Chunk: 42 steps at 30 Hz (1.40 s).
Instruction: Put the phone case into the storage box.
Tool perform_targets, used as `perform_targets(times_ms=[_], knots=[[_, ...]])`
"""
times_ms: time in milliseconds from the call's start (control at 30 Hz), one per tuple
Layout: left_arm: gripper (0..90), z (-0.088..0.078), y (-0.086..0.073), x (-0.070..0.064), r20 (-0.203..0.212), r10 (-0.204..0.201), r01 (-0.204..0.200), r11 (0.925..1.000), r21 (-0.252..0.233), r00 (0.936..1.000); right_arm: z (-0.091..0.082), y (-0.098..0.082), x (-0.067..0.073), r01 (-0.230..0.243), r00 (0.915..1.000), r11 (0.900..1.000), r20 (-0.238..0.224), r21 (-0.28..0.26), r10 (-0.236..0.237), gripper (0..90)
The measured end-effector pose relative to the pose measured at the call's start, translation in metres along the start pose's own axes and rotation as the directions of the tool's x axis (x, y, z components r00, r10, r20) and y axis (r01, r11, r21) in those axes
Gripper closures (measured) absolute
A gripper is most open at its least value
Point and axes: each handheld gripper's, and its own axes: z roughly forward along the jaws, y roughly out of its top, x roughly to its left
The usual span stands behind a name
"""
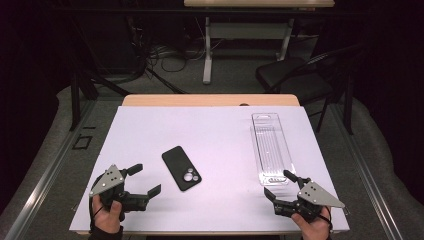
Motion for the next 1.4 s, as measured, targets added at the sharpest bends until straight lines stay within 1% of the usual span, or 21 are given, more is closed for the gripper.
perform_targets(times_ms=[133, 200, 333, 367, 400, 433, 533, 633, 700, 733, 800, 867, 967, 1033, 1100, 1133, 1167, 1200, 1233, 1333, 1400], knots=[[3.9, 0.001, -0.001, 0.002, -0.020, -0.018, 0.018, 0.9998, 0.013, 0.9996, 0.001, -0.001, 0.000, 0.000, 1.0000, 1.000, -0.004, 0.008, 0.000, 14.0], [3.9, 0.001, -0.002, 0.003, -0.019, -0.031, 0.032, 0.9993, 0.020, 0.9993, 0.003, -0.001, 0.000, -0.003, 1.0000, 1.000, -0.005, 0.019, 0.004, 14.0], [3.9, 0.000, -0.001, 0.004, -0.025, -0.050, 0.050, 0.9984, 0.027, 0.9985, 0.004, 0.000, 0.001, 0.016, 0.9999, 1.000, -0.002, 0.026, -0.016, 14.0], [3.9, 0.000, -0.001, 0.004, -0.028, -0.068, 0.069, 0.9972, 0.028, 0.9973, 0.006, 0.001, 0.002, 0.026, 0.9997, 0.999, -0.002, 0.026, -0.026, 14.0], [3.9, 0.000, -0.001, 0.004, -0.028, -0.068, 0.069, 0.9972, 0.028, 0.9973, 0.006, 0.001, 0.002, 0.026, 0.9997, 0.999, -0.002, 0.026, -0.026, 14.0], [3.9, 0.001, -0.001, 0.004, -0.034, -0.076, 0.077, 0.9966, 0.029, 0.9966, 0.006, 0.001, 0.002, 0.030, 0.9995, 0.999, 0.008, 0.030, -0.030, 14.0], [3.8, 0.002, 0.001, 0.006, -0.034, -0.102, 0.104, 0.9938, 0.040, 0.9941, 0.006, 0.001, 0.002, 0.028, 0.9995, 0.999, 0.014, 0.033, -0.028, 14.0], [3.5, 0.005, 0.004, 0.007, -0.049, -0.121, 0.124, 0.9909, 0.054, 0.9914, 0.005, 0.001, 0.002, 0.029, 0.9991, 0.999, 0.030, 0.039, -0.030, 14.0], [2.5, 0.009, 0.008, 0.008, -0.042, -0.140, 0.142, 0.9877, 0.065, 0.9893, 0.003, 0.002, 0.002, 0.033, 0.9985, 0.999, 0.042, 0.035, -0.035, 14.0], [0.5, 0.012, 0.011, 0.007, -0.037, -0.148, 0.150, 0.9860, 0.073, 0.9883, 0.002, 0.002, 0.001, 0.027, 0.9987, 0.999, 0.042, 0.041, -0.029, 14.0], [0.5, 0.016, 0.014, 0.007, -0.031, -0.158, 0.161, 0.9830, 0.089, 0.9869, 0.001, 0.002, 0.001, 0.023, 0.9987, 0.999, 0.045, 0.039, -0.025, 14.0], [0.5, 0.023, 0.018, 0.006, -0.043, -0.167, 0.171, 0.9775, 0.123, 0.9850, 0.001, 0.002, 0.000, 0.019, 0.9986, 0.999, 0.049, 0.040, -0.021, 14.0], [0.5, 0.033, 0.025, 0.005, -0.044, -0.163, 0.168, 0.9720, 0.165, 0.9857, 0.001, 0.001, 0.000, 0.016, 0.9985, 0.999, 0.052, 0.039, -0.018, 14.0], [0.6, 0.039, 0.029, 0.004, -0.049, -0.158, 0.165, 0.9702, 0.178, 0.9862, 0.000, 0.001, 0.000, 0.016, 0.9985, 0.999, 0.052, 0.043, -0.018, 14.0], [1.4, 0.044, 0.033, 0.002, -0.051, -0.146, 0.153, 0.9710, 0.184, 0.9880, 0.000, 0.000, 0.000, 0.018, 0.9984, 0.999, 0.053, 0.045, -0.021, 14.0], [5.2, 0.047, 0.035, 0.002, -0.055, -0.142, 0.149, 0.9711, 0.186, 0.9884, 0.000, 0.000, -0.001, 0.014, 0.9983, 0.999, 0.056, 0.041, -0.016, 14.0], [5.2, 0.050, 0.036, 0.002, -0.060, -0.144, 0.153, 0.9704, 0.187, 0.9878, 0.000, 0.000, -0.001, 0.014, 0.9983, 0.999, 0.056, 0.041, -0.016, 14.0], [10.9, 0.053, 0.038, 0.002, -0.061, -0.142, 0.151, 0.9701, 0.190, 0.9880, 0.001, 0.000, -0.001, 0.016, 0.9981, 0.999, 0.058, 0.038, -0.018, 14.0], [10.9, 0.055, 0.039, 0.002, -0.061, -0.142, 0.151, 0.9699, 0.191, 0.9880, 0.001, 0.000, -0.001, 0.016, 0.9981, 0.999, 0.058, 0.038, -0.018, 14.0], [19.1, 0.062, 0.042, 0.004, -0.054, -0.155, 0.163, 0.9674, 0.194, 0.9864, 0.001, 0.000, -0.002, 0.013, 0.9982, 0.999, 0.058, 0.041, -0.015, 14.0], [33.1, 0.065, 0.044, 0.005, -0.051, -0.159, 0.166, 0.9668, 0.194, 0.9859, 0.001, -0.001, -0.002, 0.011, 0.9984, 0.999, 0.055, 0.040, -0.013, 14.0]])
